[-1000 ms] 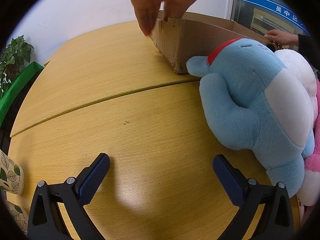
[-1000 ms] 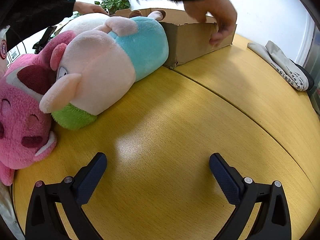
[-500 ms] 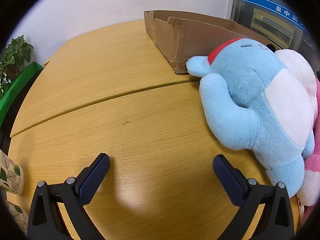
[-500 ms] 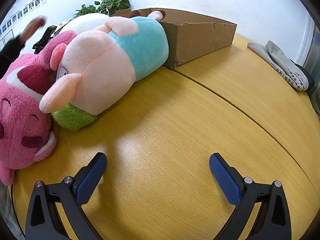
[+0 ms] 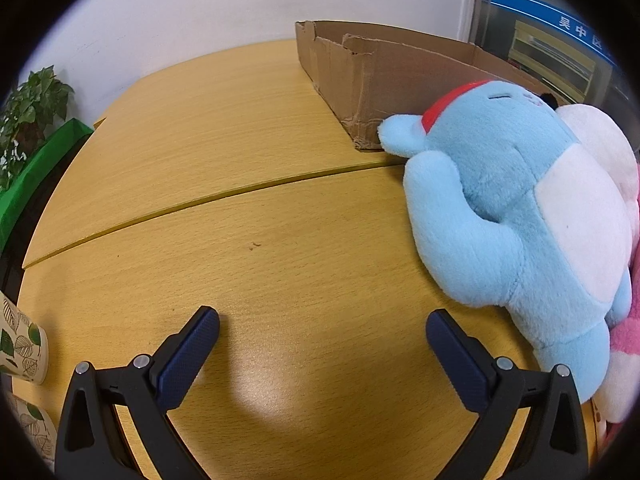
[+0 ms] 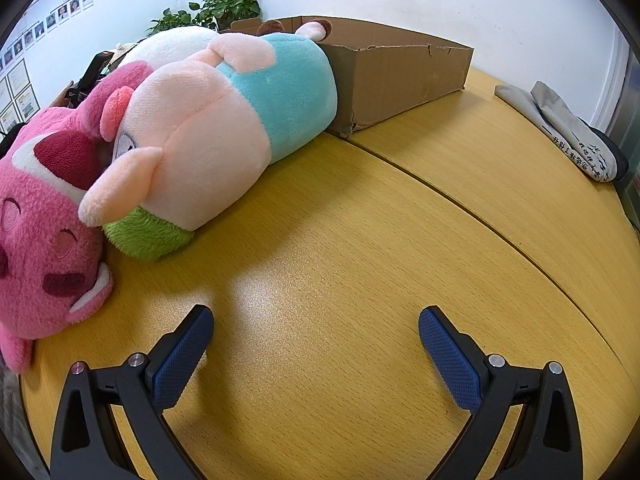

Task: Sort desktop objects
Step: 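Move the left tool toward the pink strawberry bear on the table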

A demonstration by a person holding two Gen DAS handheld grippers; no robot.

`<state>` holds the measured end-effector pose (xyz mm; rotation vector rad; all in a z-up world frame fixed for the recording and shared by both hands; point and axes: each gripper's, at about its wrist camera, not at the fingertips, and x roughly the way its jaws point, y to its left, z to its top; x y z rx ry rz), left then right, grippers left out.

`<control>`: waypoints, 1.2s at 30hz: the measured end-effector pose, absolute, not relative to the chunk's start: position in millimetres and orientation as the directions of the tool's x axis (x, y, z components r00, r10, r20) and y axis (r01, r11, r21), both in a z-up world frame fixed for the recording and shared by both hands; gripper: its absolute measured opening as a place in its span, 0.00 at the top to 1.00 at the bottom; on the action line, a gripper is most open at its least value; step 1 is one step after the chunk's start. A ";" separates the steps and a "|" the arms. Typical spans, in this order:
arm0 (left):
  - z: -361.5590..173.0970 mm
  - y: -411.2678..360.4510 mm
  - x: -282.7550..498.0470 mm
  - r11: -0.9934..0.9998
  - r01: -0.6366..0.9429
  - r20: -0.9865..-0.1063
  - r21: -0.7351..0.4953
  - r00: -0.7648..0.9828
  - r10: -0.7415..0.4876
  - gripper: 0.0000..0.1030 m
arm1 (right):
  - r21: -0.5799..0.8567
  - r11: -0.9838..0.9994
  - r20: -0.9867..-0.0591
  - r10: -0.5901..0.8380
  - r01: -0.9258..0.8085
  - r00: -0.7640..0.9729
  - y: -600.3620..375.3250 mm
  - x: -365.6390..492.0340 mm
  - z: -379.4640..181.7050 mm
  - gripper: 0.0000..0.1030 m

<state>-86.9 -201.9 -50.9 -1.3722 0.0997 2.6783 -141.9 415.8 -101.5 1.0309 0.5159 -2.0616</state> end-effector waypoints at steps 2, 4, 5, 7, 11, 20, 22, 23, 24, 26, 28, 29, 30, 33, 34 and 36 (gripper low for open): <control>-50.9 -200.7 -86.6 -0.993 -0.119 -0.811 -0.001 -0.580 0.070 0.00 | -0.021 -0.671 -0.805 -0.428 0.742 -0.410 416.0 -138.1 -101.6 0.00; -50.9 -199.3 -83.5 -0.997 -0.080 -0.811 0.001 -0.583 0.046 0.00 | -0.022 -0.713 -0.805 -0.403 0.701 -0.435 417.1 -133.5 -101.5 0.00; -50.8 -199.0 -82.1 -0.998 -0.068 -0.811 0.002 -0.583 0.038 0.00 | -0.022 -0.728 -0.805 -0.394 0.685 -0.444 417.6 -131.2 -101.5 0.00; -50.6 -199.1 -79.3 -0.998 -0.056 -0.812 0.001 -0.582 0.032 0.00 | -0.021 -0.750 -0.805 -0.379 0.661 -0.456 418.1 -127.2 -101.4 0.00; -48.9 -199.5 -70.7 -0.999 -0.046 -0.821 0.000 -0.570 0.027 0.00 | -0.020 -0.795 -0.805 -0.347 0.606 -0.481 418.2 -122.5 -101.3 0.00; -3.4 -177.5 4.7 -0.989 -0.012 -0.725 -0.149 -0.678 0.118 0.01 | -0.068 -0.844 -0.781 -0.287 0.532 -0.554 410.2 -84.0 -95.0 0.00; 10.8 -162.3 21.1 -0.983 -0.039 -0.709 -0.179 -0.688 0.156 0.01 | -0.103 -0.848 -0.744 -0.282 0.520 -0.606 406.9 -59.5 -84.4 0.00; 17.9 -150.9 28.4 -0.979 -0.066 -0.699 -0.193 -0.691 0.184 0.01 | -0.077 -0.856 -0.719 -0.308 0.511 -0.623 408.8 -46.9 -74.7 0.00; 25.1 -139.1 35.5 -0.974 -0.096 -0.687 -0.207 -0.694 0.214 0.01 | -0.040 -0.862 -0.690 -0.342 0.505 -0.638 411.5 -35.6 -63.8 0.00; 36.8 -118.6 47.4 -0.959 -0.153 -0.661 -0.238 -0.698 0.275 0.01 | 0.024 -0.870 -0.627 -0.397 0.493 -0.670 416.6 -17.6 -43.2 0.00; 40.8 -94.9 55.7 -0.930 -0.221 -0.635 -0.295 -0.681 0.364 0.01 | 0.119 -0.870 -0.535 -0.463 0.479 -0.707 419.1 1.0 -16.4 0.00; 39.2 -85.7 56.8 -0.918 -0.240 -0.635 -0.317 -0.665 0.393 0.01 | 0.160 -0.864 -0.511 -0.486 0.477 -0.709 416.4 7.0 -7.6 0.00; 37.0 -77.0 57.3 -0.906 -0.257 -0.636 -0.337 -0.647 0.420 0.01 | 0.187 -0.860 -0.497 -0.500 0.475 -0.709 411.1 12.0 -1.3 0.00; 25.1 -50.8 61.6 -0.877 -0.300 -0.640 -0.376 -0.600 0.480 0.00 | 0.223 -0.832 -0.482 -0.548 0.508 -0.684 383.8 20.5 1.2 0.00; 21.5 -45.6 62.9 -0.878 -0.297 -0.644 -0.376 -0.598 0.477 0.01 | 0.228 -0.827 -0.492 -0.553 0.514 -0.672 372.1 21.9 -3.4 0.00; 16.8 -42.5 65.2 -0.883 -0.283 -0.649 -0.374 -0.600 0.468 0.01 | 0.229 -0.831 -0.531 -0.544 0.507 -0.650 347.3 22.9 -17.8 0.00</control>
